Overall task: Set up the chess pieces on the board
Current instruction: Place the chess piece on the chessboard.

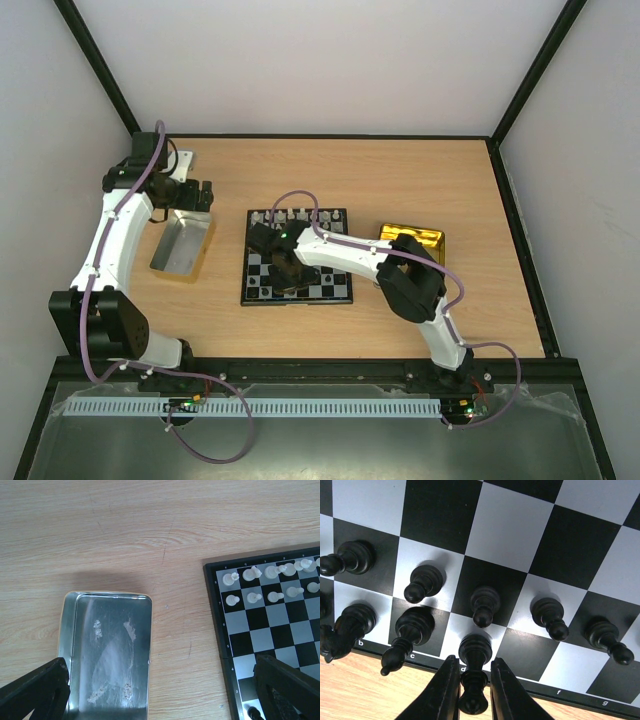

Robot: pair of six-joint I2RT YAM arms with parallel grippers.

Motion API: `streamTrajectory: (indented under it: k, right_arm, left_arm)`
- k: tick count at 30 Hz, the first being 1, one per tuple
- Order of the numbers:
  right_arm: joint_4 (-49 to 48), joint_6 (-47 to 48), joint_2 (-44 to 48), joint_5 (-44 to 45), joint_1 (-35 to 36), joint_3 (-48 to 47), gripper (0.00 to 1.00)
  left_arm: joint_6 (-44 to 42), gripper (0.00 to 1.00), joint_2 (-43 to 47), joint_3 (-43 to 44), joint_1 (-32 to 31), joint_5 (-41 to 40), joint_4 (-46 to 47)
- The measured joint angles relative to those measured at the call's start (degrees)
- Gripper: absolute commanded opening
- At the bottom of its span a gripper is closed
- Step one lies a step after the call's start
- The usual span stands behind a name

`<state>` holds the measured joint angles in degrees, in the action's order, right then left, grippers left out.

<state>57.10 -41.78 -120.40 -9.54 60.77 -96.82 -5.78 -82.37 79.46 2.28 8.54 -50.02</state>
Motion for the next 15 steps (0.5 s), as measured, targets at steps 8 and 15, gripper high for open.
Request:
streamTrajectory:
  k: [8,15]
  right_arm:
    - [0.0,0.3,-0.4,0.0,0.0,0.0,0.19]
    - [0.0,0.4,-0.5,-0.1,0.0,-0.2,0.20]
  left_arm:
    - [0.0,1.00,0.0,0.0,0.0,0.0,0.0]
    - [0.0,0.99,0.0,0.0,0.0,0.0,0.0]
